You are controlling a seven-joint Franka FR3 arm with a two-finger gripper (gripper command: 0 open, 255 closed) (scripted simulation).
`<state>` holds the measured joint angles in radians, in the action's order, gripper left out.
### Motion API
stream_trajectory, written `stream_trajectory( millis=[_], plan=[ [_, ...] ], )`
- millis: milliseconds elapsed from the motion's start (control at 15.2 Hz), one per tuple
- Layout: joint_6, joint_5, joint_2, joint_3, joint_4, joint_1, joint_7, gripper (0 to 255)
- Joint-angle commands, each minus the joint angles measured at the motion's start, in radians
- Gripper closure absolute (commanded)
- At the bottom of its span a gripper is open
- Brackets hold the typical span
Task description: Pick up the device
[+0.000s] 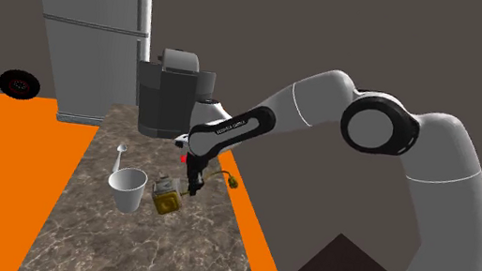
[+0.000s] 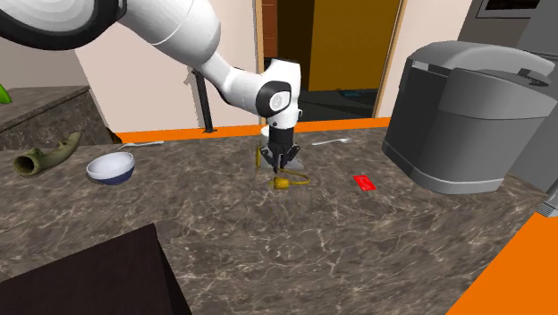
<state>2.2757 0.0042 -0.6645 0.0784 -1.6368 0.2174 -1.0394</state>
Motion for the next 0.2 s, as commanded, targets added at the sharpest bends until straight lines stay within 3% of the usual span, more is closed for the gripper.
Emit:
stream_trajectory(
  millis=[0,132],
  plan=[
    [-0.015,0.001,0.018,0.001,-0.002,0.001,0.003,255],
    [-0.016,0.001,0.019,0.001,-0.001,0.001,0.003,255]
  ],
)
